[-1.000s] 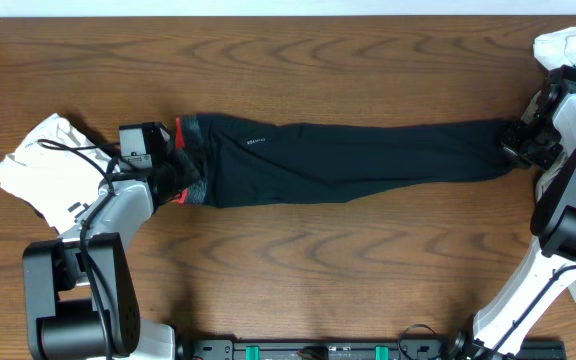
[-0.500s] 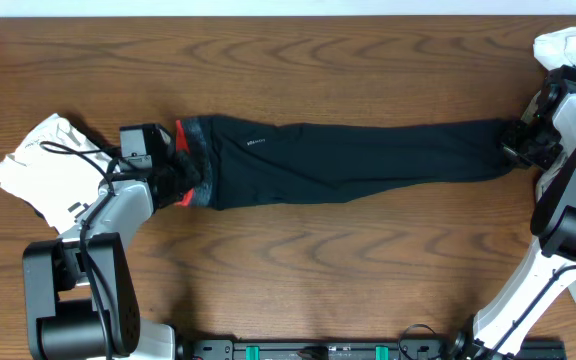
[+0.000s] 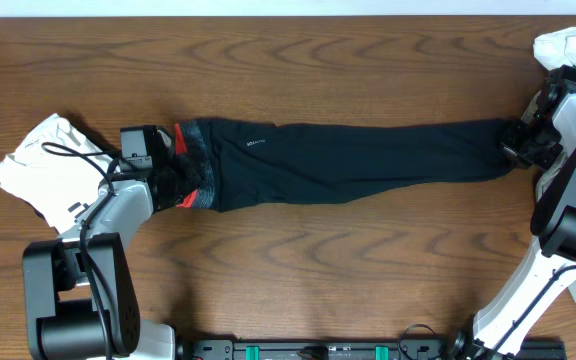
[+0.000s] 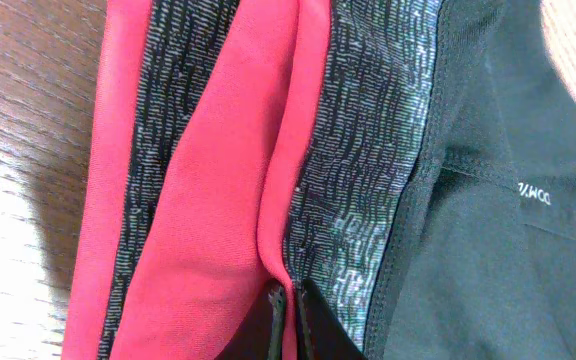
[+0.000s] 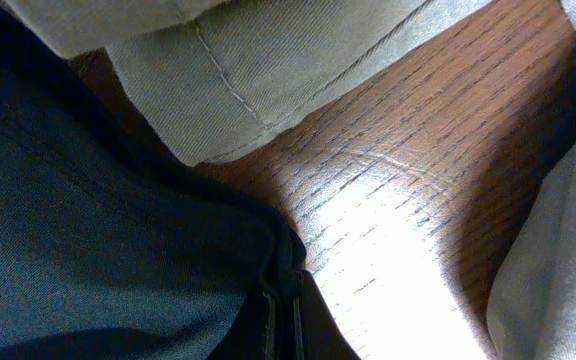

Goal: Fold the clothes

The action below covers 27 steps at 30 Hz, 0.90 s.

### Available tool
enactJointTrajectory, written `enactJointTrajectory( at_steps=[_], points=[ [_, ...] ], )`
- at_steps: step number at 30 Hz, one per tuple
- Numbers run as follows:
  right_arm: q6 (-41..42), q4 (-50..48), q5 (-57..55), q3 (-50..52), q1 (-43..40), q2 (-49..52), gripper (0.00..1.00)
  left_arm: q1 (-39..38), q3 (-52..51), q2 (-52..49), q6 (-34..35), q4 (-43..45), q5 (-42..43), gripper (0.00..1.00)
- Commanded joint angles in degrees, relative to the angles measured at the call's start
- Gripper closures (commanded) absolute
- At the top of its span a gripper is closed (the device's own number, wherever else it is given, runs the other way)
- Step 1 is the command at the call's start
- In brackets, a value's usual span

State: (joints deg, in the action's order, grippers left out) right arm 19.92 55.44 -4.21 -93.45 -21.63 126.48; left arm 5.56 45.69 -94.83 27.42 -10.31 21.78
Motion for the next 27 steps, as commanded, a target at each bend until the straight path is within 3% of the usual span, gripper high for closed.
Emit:
enactJointTrajectory(
  at_steps=[1,10,23,27],
  points=[
    [-0.48,0.52,-1.57,1.51,0.26,2.12,0.99,-0.11,0.7,-0.61,0.33,-0.35,4.11,0.94],
    [-0.48,0.5,-1.57,1.51,0.28,2.12,0.99,2.69,0.74,4.68,0.57,-6.19,7.32,0.94],
    [-0.46,0.83,-1.55,1.51,0.26,2.12,0.99,7.82,0.66,13.2,0.76,-25.11,7.15,0.94],
    [-0.46,0.92,-1.55,1.51,0.26,2.12,0.99,7.82,0.5,13.18,0.72,-28.72,3.06,0.94]
  ],
)
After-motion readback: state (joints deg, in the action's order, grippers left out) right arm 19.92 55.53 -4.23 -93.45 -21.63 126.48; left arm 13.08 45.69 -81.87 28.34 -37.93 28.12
